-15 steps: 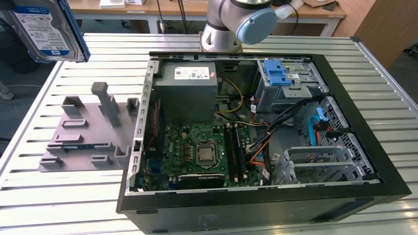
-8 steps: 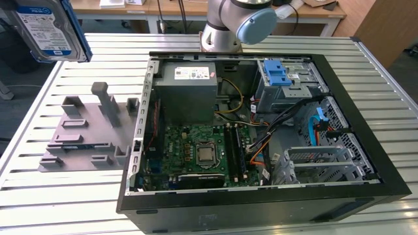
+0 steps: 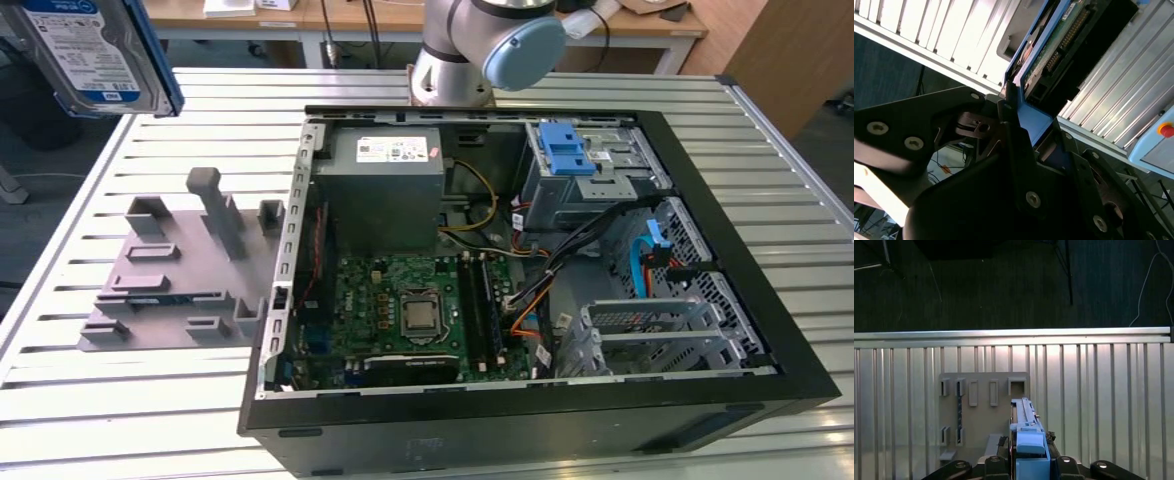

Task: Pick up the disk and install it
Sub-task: 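Pick up the disk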

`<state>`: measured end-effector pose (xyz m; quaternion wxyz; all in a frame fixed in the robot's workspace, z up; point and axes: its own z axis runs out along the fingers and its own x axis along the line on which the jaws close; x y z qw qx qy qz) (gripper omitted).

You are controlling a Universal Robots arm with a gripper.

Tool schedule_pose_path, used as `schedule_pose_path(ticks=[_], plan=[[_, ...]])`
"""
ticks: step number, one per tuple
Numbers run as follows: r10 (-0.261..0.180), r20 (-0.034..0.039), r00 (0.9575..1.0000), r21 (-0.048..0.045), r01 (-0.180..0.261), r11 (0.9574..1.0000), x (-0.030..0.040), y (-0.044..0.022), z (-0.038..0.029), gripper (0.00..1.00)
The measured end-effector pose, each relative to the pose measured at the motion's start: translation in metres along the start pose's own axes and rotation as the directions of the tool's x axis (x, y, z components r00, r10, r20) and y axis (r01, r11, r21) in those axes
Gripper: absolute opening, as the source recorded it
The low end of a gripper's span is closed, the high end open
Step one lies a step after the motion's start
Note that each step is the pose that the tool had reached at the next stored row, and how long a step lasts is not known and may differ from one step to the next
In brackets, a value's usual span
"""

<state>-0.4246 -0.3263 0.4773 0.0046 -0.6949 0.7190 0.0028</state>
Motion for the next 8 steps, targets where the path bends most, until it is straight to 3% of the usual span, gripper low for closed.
schedule_pose_path(ticks=[3, 8], plan=[[0.0, -0.0001, 1.0, -0.0002, 0.0, 1.0, -0.0001, -0.0001, -0.0078, 0.37], [0.0, -0.0013, 1.0, -0.0001, 0.0, 1.0, 0.0, -0.0001, -0.0086, 0.37]])
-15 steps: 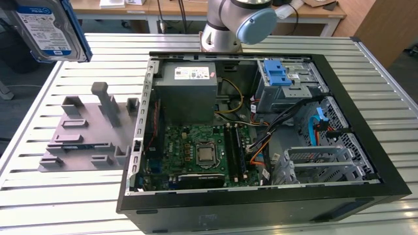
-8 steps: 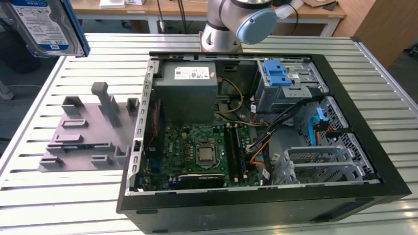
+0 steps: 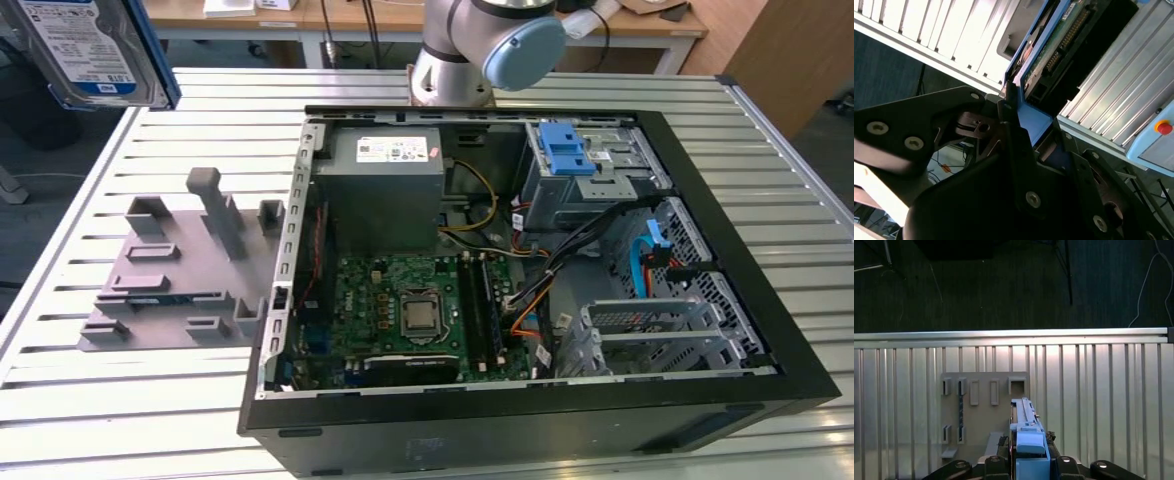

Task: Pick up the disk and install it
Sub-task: 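Pick up the disk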

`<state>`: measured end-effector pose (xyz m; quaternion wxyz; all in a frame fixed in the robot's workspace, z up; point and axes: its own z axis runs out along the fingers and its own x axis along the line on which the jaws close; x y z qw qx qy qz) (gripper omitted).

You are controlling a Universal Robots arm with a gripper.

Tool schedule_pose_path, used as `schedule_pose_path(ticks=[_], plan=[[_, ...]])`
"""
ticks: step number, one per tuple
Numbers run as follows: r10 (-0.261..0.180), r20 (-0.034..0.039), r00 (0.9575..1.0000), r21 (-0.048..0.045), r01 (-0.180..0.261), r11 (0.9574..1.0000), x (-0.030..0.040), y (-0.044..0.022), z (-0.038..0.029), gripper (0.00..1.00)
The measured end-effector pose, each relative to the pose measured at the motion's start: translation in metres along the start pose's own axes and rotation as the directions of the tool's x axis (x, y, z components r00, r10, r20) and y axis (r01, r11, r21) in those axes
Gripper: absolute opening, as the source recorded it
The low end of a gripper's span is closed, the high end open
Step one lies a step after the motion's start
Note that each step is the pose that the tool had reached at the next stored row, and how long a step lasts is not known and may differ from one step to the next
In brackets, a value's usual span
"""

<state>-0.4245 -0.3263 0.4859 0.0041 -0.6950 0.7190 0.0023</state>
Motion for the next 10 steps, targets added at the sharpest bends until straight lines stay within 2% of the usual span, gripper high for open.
schedule_pose_path(ticks=[7, 10], plan=[[0.0, -0.0003, 1.0, -0.0001, 0.0, 1.0, 0.0008, -0.0054, 0.0, 0.37], [0.0, -0.0003, 1.0, -0.0002, 0.0, 1.0, 0.0046, -0.0077, 0.0, 0.37]])
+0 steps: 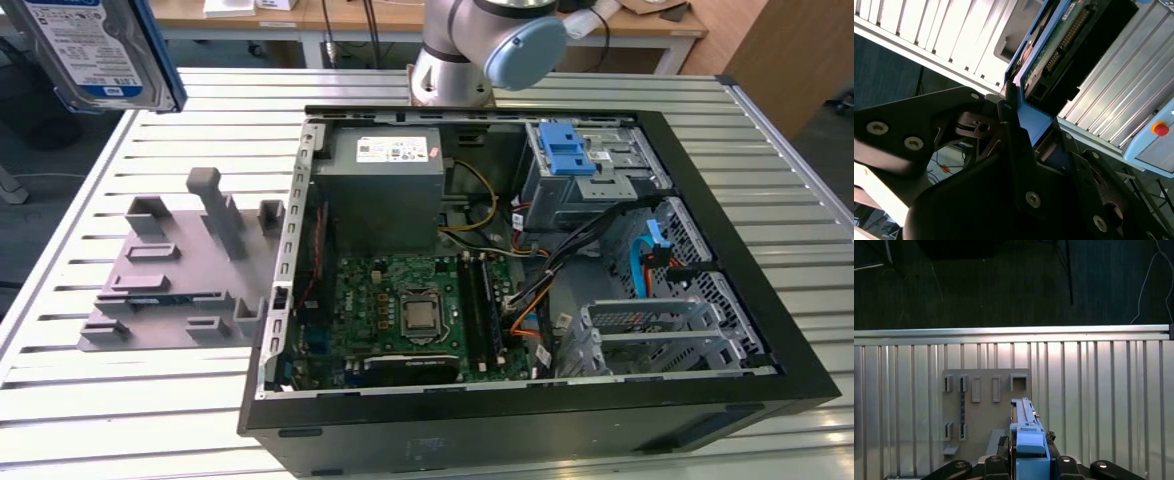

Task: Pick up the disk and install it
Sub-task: 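Pick up the disk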

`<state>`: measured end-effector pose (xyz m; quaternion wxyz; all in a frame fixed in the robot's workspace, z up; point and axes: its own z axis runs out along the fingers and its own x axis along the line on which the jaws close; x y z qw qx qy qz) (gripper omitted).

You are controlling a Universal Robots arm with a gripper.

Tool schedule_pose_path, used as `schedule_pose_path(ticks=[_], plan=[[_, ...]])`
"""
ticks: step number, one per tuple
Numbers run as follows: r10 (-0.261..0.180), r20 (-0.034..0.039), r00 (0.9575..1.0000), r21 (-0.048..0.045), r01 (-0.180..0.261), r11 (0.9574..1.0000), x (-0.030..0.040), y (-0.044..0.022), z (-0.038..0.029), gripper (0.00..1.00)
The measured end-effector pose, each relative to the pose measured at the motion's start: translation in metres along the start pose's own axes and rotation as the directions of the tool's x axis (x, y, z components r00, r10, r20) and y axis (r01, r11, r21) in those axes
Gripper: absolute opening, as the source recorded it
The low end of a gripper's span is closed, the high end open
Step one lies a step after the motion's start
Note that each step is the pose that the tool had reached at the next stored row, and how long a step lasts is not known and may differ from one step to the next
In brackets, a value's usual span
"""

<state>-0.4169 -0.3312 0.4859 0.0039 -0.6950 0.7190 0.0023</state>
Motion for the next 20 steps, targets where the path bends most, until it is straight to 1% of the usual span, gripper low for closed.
schedule_pose_path(ticks=[6, 9, 20], plan=[[0.0, 0.0, 1.0, -0.0001, 0.0, 1.0, 0.0091, -0.0051, -0.0001, 0.37], [0.0, 0.0, 1.0, -0.0002, 0.0, 1.0, 0.0131, -0.0088, -0.0001, 0.37], [0.0, -0.0001, 1.0, -0.0035, 0.0, 1.0, 0.0235, -0.029, -0.0001, 0.37]])
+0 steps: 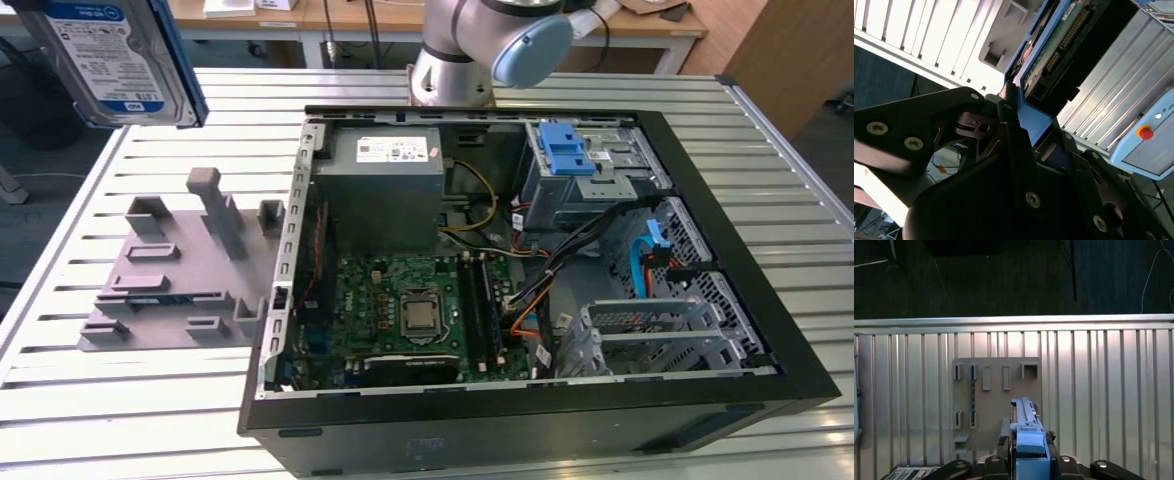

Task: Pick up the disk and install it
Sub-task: 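Pick up the disk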

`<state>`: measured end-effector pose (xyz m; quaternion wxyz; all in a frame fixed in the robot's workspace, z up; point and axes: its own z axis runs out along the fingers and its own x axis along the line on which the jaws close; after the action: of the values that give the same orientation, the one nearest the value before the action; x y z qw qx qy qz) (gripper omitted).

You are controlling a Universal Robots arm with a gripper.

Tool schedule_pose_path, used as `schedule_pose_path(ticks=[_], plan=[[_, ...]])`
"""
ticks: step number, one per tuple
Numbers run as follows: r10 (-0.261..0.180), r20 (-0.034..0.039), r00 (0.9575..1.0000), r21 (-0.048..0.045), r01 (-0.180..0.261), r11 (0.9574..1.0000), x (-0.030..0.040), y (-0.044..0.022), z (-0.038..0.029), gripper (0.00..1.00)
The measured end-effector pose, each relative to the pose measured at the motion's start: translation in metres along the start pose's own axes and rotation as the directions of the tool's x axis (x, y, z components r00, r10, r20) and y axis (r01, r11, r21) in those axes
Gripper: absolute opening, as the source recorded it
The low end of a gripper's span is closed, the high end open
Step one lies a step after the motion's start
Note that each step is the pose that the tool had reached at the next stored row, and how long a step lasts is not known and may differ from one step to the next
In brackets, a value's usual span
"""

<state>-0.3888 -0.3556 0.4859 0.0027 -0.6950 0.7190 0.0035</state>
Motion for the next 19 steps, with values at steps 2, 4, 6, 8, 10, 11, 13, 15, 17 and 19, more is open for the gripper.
schedule_pose_path(ticks=[2, 4, 6, 8, 10, 11, 13, 15, 17, 19], plan=[[0.0, -0.0001, 1.0, -0.0008, 0.0, 1.0, 0.0018, -0.0036, 0.0, 0.37], [0.0, 0.0, 1.0, -0.0014, 0.0, 1.0, 0.0034, -0.0072, 0.0, 0.37], [0.0, -0.0001, 1.0, -0.0023, 0.0, 1.0, 0.0051, -0.0111, -0.0001, 0.37], [0.0, -0.0001, 1.0, -0.0031, 0.0, 1.0, 0.0063, -0.015, -0.0001, 0.37], [0.0, -0.0002, 1.0, -0.0038, 0.0, 1.0, 0.0074, -0.019, -0.0001, 0.37], [0.0, -0.0002, 1.0, -0.004, 0.0, 1.0, 0.0078, -0.0209, -0.0001, 0.37], [0.0, -0.0002, 1.0, -0.0045, 0.0, 1.0, 0.0086, -0.0246, -0.0001, 0.37], [0.0, -0.0002, 1.0, -0.005, 0.0, 1.0, 0.0095, -0.0284, -0.0002, 0.37], [0.0, -0.0002, 1.0, -0.0055, 0.0, 1.0, 0.0102, -0.0323, -0.0001, 0.37], [0.0, -0.0002, 1.0, -0.006, 0.0, 1.0, 0.0108, -0.0357, -0.0002, 0.37]])
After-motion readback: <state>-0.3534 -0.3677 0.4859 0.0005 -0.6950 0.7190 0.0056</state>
